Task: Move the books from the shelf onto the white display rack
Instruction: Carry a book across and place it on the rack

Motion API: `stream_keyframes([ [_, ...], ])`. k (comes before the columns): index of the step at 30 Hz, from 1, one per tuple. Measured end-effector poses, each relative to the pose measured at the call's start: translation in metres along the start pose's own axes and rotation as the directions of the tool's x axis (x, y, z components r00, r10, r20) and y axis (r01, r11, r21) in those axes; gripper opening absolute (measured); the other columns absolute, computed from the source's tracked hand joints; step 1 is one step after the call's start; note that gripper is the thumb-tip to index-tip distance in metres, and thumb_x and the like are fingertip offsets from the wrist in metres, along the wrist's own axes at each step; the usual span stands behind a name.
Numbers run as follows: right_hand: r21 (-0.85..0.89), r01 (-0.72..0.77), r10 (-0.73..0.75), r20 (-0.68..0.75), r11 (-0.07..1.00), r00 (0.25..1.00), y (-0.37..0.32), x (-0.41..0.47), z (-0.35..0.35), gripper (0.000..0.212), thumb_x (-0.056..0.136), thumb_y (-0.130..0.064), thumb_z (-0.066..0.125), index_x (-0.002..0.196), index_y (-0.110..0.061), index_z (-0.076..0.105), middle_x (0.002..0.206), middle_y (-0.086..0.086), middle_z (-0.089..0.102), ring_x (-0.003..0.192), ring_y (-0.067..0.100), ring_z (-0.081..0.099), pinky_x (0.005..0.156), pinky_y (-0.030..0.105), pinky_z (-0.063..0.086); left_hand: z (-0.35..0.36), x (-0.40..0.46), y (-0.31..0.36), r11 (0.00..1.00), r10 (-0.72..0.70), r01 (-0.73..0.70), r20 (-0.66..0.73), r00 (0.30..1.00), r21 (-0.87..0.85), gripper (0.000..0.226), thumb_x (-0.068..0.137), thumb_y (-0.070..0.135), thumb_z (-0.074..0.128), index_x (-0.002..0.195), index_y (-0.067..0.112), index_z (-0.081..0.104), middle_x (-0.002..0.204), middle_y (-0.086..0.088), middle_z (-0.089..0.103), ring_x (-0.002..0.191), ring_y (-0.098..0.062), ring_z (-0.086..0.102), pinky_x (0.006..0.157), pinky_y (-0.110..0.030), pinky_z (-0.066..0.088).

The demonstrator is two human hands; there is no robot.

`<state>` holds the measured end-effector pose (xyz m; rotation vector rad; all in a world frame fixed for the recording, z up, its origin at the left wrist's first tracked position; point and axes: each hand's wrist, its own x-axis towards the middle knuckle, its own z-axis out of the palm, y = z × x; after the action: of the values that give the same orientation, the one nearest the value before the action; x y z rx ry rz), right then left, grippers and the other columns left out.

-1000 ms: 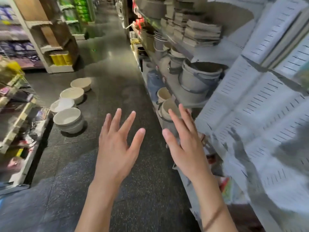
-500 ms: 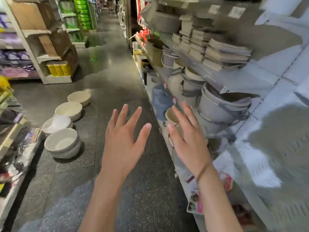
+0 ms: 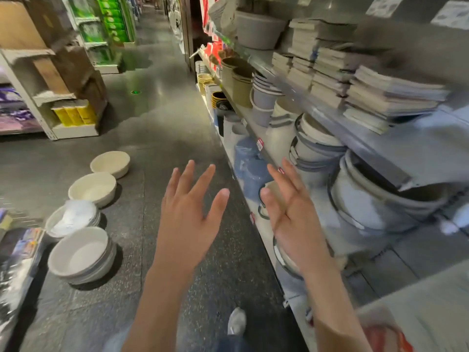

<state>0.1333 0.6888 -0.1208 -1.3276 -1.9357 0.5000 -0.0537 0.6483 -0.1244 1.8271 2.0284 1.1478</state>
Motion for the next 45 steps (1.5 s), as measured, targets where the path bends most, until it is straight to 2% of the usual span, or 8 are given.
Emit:
stream_keyframes([
  [5, 0.076, 0.035, -0.033, -0.034, 0.996, 0.999, 0.032, 0.110, 0.042, 0.071, 0.092, -0.065, 0.028, 0.151, -0.026, 0.038, 0.163, -0.007, 0.019, 0.151, 0.008, 0.013, 0.122, 0.030, 0.018, 0.035, 0.105, -0.030, 0.999, 0.011, -0.010, -0.017, 1.000, 0.042, 0.076, 0.089, 0.075, 0.020, 0.151, 0.035, 0.039, 0.164, -0.001, 0.023, 0.153, -0.022, 0.007, 0.120, -0.046, 0.015],
  [11, 0.141, 0.016, -0.015, -0.010, 0.990, 1.000, 0.060, 0.253, 0.059, 0.062, 0.095, -0.057, 0.035, 0.151, -0.030, 0.036, 0.163, -0.011, 0.018, 0.150, 0.004, 0.011, 0.120, 0.024, 0.013, 0.067, 0.248, -0.037, 0.998, 0.011, -0.009, -0.039, 0.999, 0.055, 0.073, 0.091, 0.071, 0.021, 0.152, 0.035, 0.037, 0.164, -0.001, 0.022, 0.153, -0.021, 0.007, 0.121, -0.044, 0.014],
  [21, 0.111, 0.005, -0.005, 0.007, 0.994, 1.000, 0.102, 0.416, 0.107, 0.060, 0.098, -0.055, 0.034, 0.152, -0.028, 0.035, 0.163, -0.012, 0.018, 0.149, -0.001, 0.011, 0.122, 0.033, 0.018, 0.115, 0.400, -0.082, 1.000, -0.006, 0.006, -0.001, 1.000, 0.018, 0.067, 0.092, 0.071, 0.024, 0.151, 0.042, 0.033, 0.164, 0.007, 0.019, 0.153, -0.013, 0.005, 0.117, -0.036, 0.014],
  [26, 0.079, -0.038, 0.040, -0.027, 0.996, 0.999, 0.122, 0.488, 0.134, 0.061, 0.096, -0.055, 0.034, 0.151, -0.028, 0.037, 0.162, -0.013, 0.021, 0.147, -0.004, 0.014, 0.117, 0.016, 0.013, 0.143, 0.487, -0.115, 0.999, 0.020, -0.019, 0.052, 0.998, -0.034, 0.068, 0.091, 0.071, 0.022, 0.151, 0.042, 0.034, 0.164, 0.005, 0.020, 0.153, -0.015, 0.005, 0.121, -0.042, 0.013],
  [31, 0.048, -0.116, 0.121, -0.109, 0.992, 0.987, 0.129, 0.579, 0.165, 0.064, 0.092, -0.058, 0.034, 0.150, -0.030, 0.037, 0.159, -0.020, 0.018, 0.141, -0.011, 0.011, 0.104, -0.003, 0.004, 0.164, 0.597, -0.150, 0.989, 0.130, -0.120, 0.124, 0.984, -0.081, 0.070, 0.090, 0.073, 0.020, 0.151, 0.041, 0.033, 0.165, 0.006, 0.019, 0.153, -0.015, 0.006, 0.122, -0.042, 0.013],
  [37, 0.047, -0.176, 0.182, -0.243, 0.983, 0.953, 0.134, 0.668, 0.192, 0.057, 0.097, -0.054, 0.040, 0.148, -0.031, 0.040, 0.161, -0.014, 0.023, 0.147, -0.004, 0.016, 0.116, 0.015, 0.017, 0.180, 0.718, -0.168, 0.968, 0.229, -0.201, 0.209, 0.951, -0.147, 0.074, 0.088, 0.074, 0.019, 0.152, 0.040, 0.033, 0.165, 0.006, 0.019, 0.153, -0.014, 0.006, 0.122, -0.042, 0.012],
  [40, 0.050, -0.225, 0.230, -0.303, 0.973, 0.925, 0.147, 0.697, 0.198, 0.063, 0.093, -0.060, 0.038, 0.148, -0.031, 0.040, 0.159, -0.015, 0.027, 0.146, -0.001, 0.023, 0.120, 0.035, 0.028, 0.200, 0.760, -0.171, 0.950, 0.293, -0.254, 0.234, 0.927, -0.182, 0.076, 0.090, 0.075, 0.016, 0.152, 0.037, 0.036, 0.164, 0.003, 0.023, 0.153, -0.018, 0.009, 0.123, -0.047, 0.016],
  [45, 0.020, -0.285, 0.271, -0.376, 0.958, 0.886, 0.179, 0.731, 0.195, 0.071, 0.090, -0.067, 0.032, 0.150, -0.031, 0.036, 0.161, -0.012, 0.024, 0.147, 0.001, 0.020, 0.119, 0.042, 0.031, 0.239, 0.810, -0.169, 0.919, 0.381, -0.330, 0.278, 0.882, -0.215, 0.074, 0.091, 0.074, 0.015, 0.151, 0.036, 0.037, 0.163, -0.001, 0.025, 0.153, -0.023, 0.014, 0.121, -0.043, 0.014],
])
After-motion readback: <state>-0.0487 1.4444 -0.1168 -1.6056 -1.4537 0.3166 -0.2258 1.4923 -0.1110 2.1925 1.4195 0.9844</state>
